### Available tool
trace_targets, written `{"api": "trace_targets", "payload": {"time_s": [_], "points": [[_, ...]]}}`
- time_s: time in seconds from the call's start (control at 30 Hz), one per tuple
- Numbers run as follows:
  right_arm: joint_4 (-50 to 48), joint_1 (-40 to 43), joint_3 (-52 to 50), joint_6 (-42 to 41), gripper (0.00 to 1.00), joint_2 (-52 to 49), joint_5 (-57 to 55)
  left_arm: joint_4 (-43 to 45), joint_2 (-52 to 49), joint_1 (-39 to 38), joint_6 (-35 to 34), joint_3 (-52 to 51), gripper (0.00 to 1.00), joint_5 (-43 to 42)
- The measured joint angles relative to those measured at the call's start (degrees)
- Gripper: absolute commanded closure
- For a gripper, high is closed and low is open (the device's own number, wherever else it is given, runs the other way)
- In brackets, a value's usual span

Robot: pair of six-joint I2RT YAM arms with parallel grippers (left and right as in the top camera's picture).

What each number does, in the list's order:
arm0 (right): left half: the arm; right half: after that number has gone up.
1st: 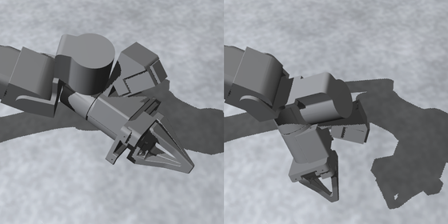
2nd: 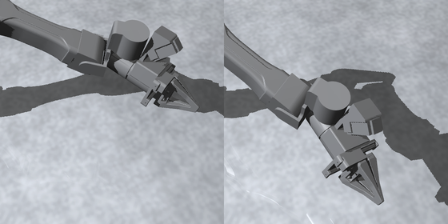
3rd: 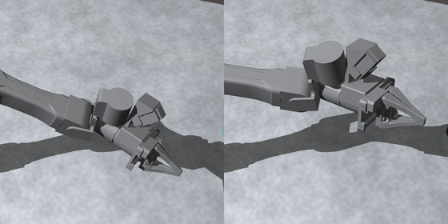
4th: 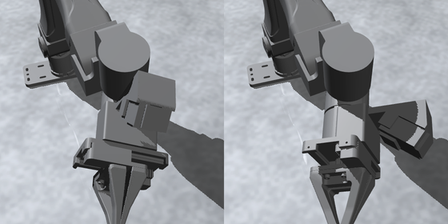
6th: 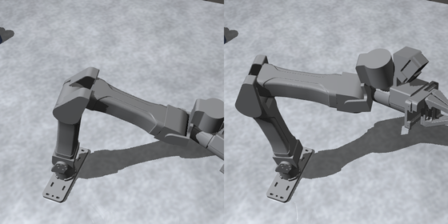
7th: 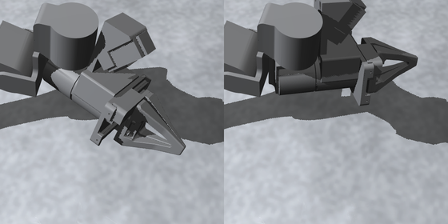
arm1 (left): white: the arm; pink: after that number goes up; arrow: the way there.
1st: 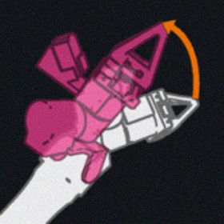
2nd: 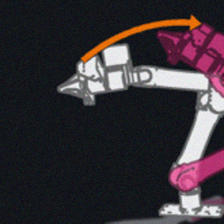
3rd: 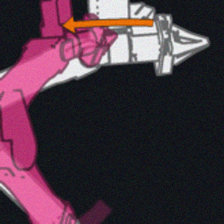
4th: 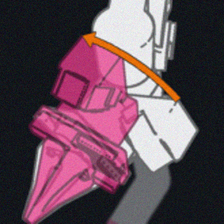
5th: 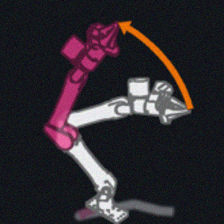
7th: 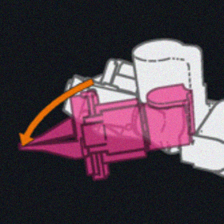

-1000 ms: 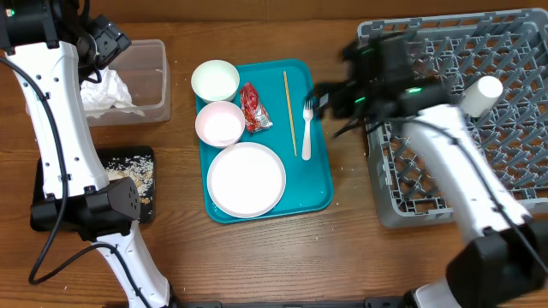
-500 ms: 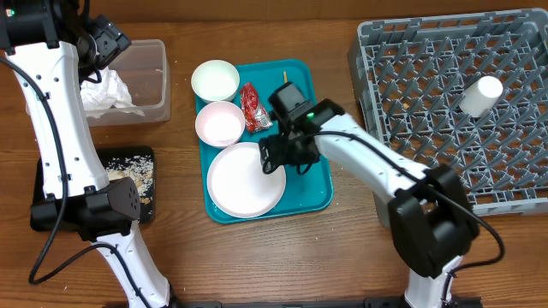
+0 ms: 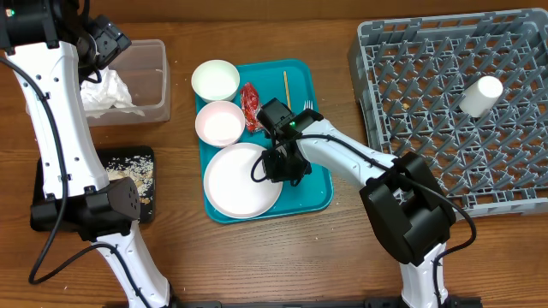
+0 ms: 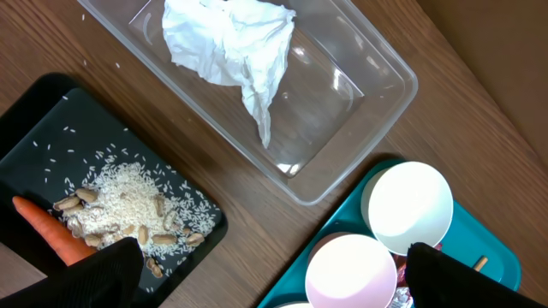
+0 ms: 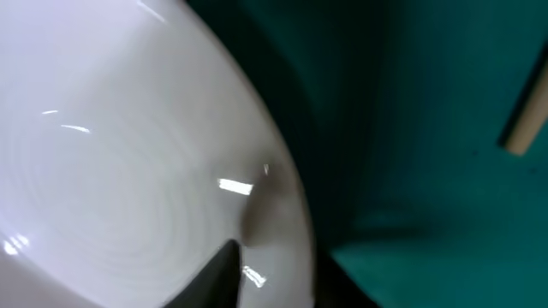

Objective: Sort waste into correct bins and load items into the dishwasher rack
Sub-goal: 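Move the right gripper back over the teal tray toward the plate, then lift the white plate and stand it upright in the rack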

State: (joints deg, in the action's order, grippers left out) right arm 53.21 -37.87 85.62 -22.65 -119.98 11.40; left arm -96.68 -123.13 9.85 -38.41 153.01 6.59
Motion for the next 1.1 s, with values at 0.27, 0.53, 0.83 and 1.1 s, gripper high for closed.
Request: {"api": "trace_targets", "payload": {"time_s": [0.27,0.53,0.83,1.1], "points": [[6.23,1.05,1.31,-0.48,0.96,0.00,-2.10,0.00,0.00,0.00,0.00,0.00,0.00,-0.02],[24.28,5.16,11.41,-0.07,0.96,-0.02,-11.50,0.00,0.00,0.00,0.00,0.00,0.00,0.00],[33.14,16.09,29.44,2.69,0.96,4.20,-23.82,0.00,0.00,0.00,0.00,0.00,0.00,0.00],[25.81,29.99,35.67,8.04,0.96,10.75,-43.25,0.02,0.00,0.00,0.00,0.00,0.00,0.00]]}}
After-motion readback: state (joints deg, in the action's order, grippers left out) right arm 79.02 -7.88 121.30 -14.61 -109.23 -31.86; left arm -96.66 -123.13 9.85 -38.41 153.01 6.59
